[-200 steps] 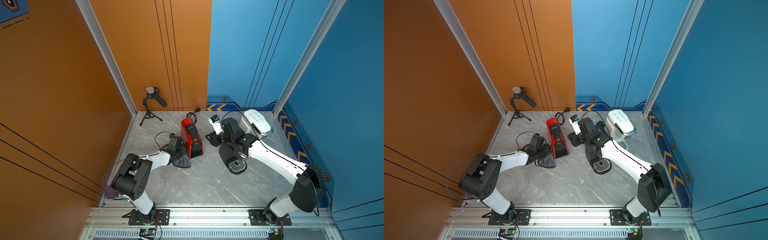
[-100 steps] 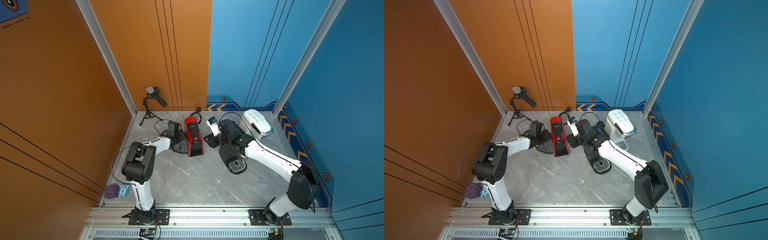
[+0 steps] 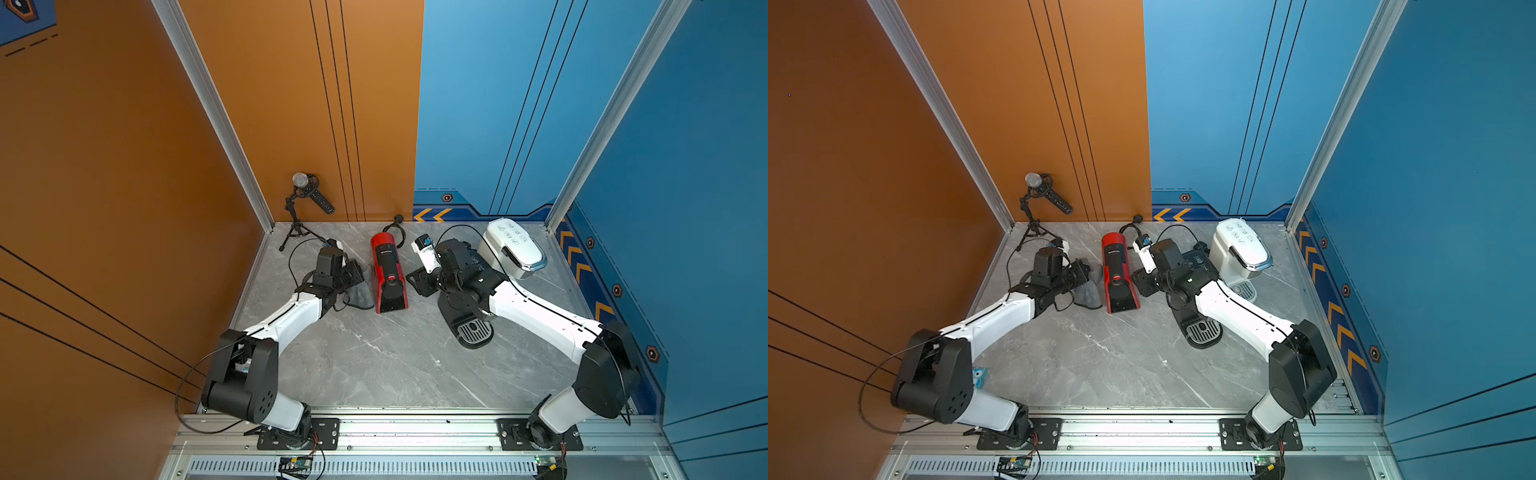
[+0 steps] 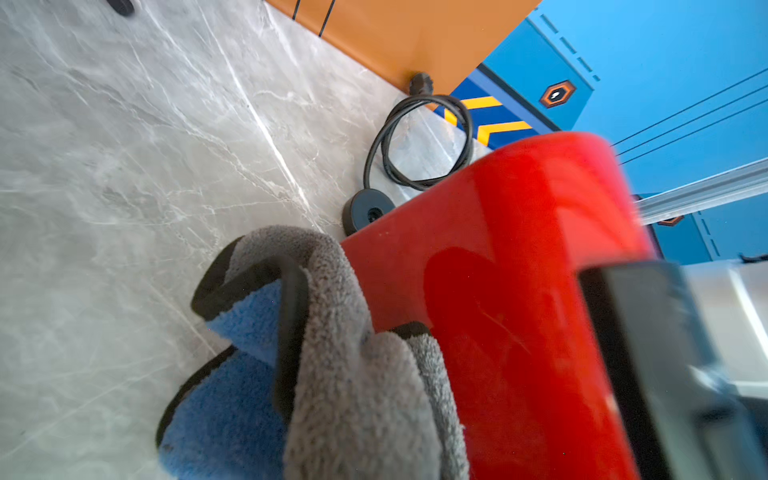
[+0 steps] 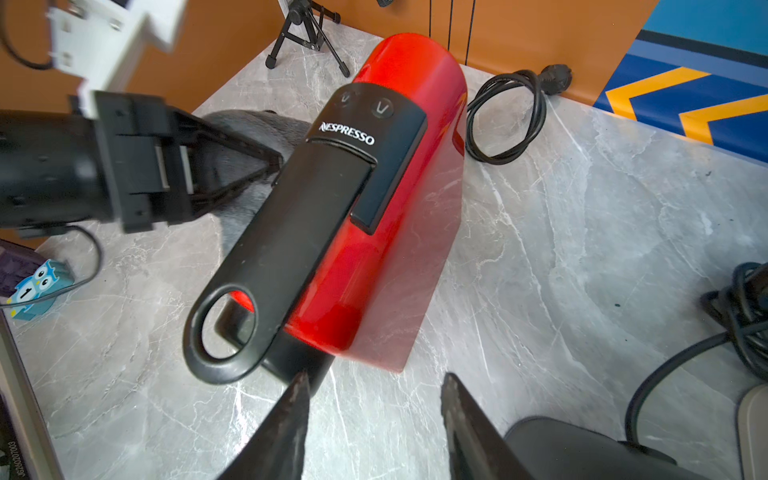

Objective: Wipe the surface of a coffee machine
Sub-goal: Wipe the dirt from the surface of the coffee machine, then adjust the cleaning item.

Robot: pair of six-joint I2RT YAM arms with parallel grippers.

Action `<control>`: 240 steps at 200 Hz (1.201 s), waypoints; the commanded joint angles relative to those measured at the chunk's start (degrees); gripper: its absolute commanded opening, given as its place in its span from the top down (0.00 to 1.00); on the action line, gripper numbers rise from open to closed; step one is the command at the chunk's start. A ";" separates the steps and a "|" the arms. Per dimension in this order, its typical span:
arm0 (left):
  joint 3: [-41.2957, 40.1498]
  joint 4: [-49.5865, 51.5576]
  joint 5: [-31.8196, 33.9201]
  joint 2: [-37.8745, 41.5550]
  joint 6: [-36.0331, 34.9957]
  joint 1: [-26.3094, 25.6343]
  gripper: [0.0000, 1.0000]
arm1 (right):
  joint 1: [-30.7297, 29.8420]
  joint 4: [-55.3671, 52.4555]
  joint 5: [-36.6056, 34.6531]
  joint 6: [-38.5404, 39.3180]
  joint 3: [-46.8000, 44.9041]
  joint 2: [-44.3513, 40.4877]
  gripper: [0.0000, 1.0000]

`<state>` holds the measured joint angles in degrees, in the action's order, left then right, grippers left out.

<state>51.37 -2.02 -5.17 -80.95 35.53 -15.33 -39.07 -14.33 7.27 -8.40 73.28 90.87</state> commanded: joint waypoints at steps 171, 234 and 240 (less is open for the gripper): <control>-1.83 -1.99 -23.82 15.19 1.44 -10.72 1.00 | -6.08 13.27 22.70 -9.09 -4.95 -2.85 0.25; -2.53 -3.86 -27.50 16.48 5.14 -11.56 1.00 | -7.95 14.05 21.56 -9.17 -2.70 -0.75 0.32; -2.51 -4.00 -28.21 16.29 5.48 -11.56 1.00 | -8.06 14.51 21.64 -9.34 -2.70 -0.56 0.35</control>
<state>48.69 -3.05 -27.53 -65.56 38.50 -25.63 -46.02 -4.16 28.29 -16.78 69.14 89.23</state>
